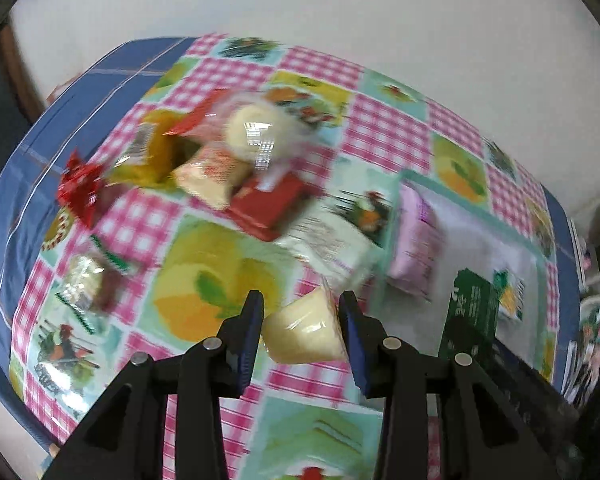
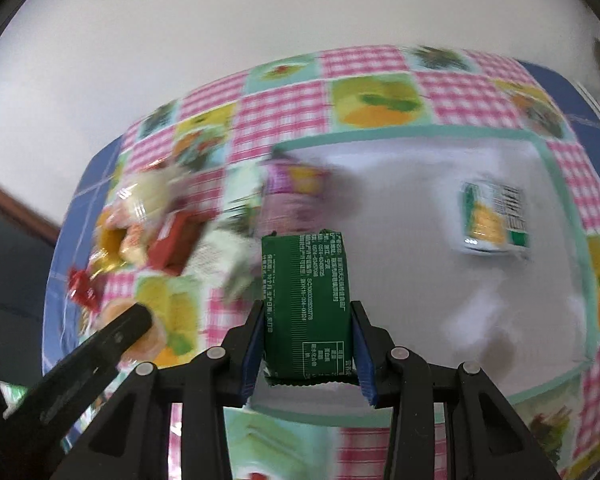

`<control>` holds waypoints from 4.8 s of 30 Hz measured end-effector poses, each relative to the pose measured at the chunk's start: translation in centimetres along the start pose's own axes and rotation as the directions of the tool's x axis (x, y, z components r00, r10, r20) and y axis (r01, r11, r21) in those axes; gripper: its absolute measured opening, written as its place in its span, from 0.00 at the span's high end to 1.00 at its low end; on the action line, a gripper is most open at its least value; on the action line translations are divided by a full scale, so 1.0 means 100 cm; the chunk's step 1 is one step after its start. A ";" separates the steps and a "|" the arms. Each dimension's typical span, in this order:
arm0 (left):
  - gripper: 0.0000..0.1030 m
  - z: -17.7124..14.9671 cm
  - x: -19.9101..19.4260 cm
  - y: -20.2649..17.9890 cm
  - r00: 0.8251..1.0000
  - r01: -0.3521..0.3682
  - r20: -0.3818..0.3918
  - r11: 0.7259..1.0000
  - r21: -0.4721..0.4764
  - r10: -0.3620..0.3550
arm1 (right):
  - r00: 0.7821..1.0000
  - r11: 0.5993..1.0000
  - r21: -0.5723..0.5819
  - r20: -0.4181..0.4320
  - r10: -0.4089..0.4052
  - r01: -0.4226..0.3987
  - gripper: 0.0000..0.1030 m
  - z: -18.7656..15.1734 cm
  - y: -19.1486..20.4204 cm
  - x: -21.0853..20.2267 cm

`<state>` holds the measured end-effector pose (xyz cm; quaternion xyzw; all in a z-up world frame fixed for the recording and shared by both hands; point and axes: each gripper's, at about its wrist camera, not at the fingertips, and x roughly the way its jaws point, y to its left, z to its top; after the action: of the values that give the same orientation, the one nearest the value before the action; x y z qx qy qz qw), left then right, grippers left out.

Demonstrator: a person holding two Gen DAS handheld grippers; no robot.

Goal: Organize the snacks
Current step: 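Carry the yellow cup and green pack over the white tray, then open both tools to set the cup and pack in the tray, then move both open tools back over the snack pile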

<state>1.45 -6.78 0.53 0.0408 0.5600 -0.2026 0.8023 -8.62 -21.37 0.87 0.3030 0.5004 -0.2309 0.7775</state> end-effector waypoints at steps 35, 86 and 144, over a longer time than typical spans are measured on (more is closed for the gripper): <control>0.61 -0.056 0.035 -0.136 0.999 -0.009 -0.025 0.908 0.420 0.022 | 0.985 0.962 0.215 -0.084 -0.151 0.166 0.59 -0.001 -0.138 0.002; 0.03 0.013 0.012 0.038 0.976 -0.213 0.026 0.973 -0.087 0.216 | 0.996 0.993 -0.081 0.025 -0.084 0.086 0.00 -0.008 -0.012 -0.009; 0.03 0.041 0.070 0.199 0.972 -0.232 -0.100 0.925 -0.301 0.211 | 0.993 0.885 -0.449 -0.041 0.114 -0.120 0.34 0.024 0.151 0.078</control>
<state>14.49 8.25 -7.51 -0.0162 0.6029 -0.0187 0.7974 6.01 -12.82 -1.94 0.1456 0.5262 -0.0592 0.8357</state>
